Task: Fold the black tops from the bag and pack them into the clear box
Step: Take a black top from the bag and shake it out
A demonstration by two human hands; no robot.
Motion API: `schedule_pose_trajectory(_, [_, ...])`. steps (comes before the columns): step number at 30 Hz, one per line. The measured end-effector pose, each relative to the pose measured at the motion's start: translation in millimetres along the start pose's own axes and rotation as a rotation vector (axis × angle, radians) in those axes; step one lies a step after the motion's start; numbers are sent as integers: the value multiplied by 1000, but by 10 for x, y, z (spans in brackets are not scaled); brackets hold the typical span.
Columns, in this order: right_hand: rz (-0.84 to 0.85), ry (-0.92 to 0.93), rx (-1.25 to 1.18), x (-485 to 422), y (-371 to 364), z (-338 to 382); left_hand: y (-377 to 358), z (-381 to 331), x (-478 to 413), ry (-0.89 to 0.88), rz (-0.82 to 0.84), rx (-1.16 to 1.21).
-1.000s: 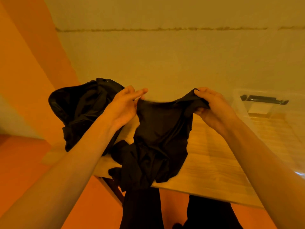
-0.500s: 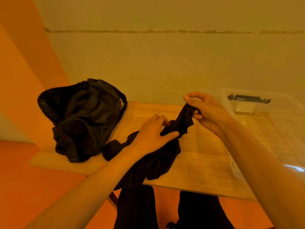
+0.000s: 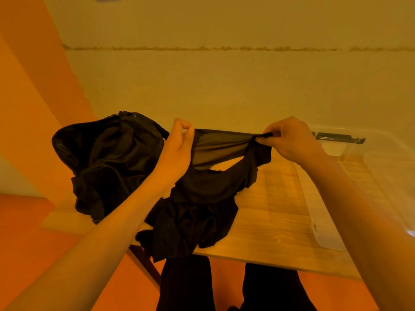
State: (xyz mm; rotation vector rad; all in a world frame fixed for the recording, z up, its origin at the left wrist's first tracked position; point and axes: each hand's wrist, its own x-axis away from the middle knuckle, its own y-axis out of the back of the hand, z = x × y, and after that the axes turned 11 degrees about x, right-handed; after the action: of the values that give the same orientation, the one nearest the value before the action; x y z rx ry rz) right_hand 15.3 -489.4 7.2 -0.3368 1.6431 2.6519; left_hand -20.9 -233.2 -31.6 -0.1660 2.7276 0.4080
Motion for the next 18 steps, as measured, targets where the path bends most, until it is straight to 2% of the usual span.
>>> schedule_pose_trajectory(2, [-99, 19, -105, 10, 1, 8, 187, -69, -15, 41, 185, -16])
schedule_pose_trajectory(4, [-157, 16, -226, 26, -2, 38, 381, -68, -38, 22, 294, -169])
schedule_pose_trajectory(10, [-152, -75, -426, 13, -53, 184, 636, -96, -123, 17, 128, -468])
schedule_pose_trajectory(13, [-182, -68, -414, 35, -64, 201, 746, -46, -146, 70, 90, -681])
schedule_pose_trajectory(15, [-221, -56, -378, 46, -75, 192, 820, 50, -131, 125, 69, -688])
schedule_pose_trajectory(18, [-221, -71, -352, 44, -94, 174, 824, 130, -89, 215, 46, -546])
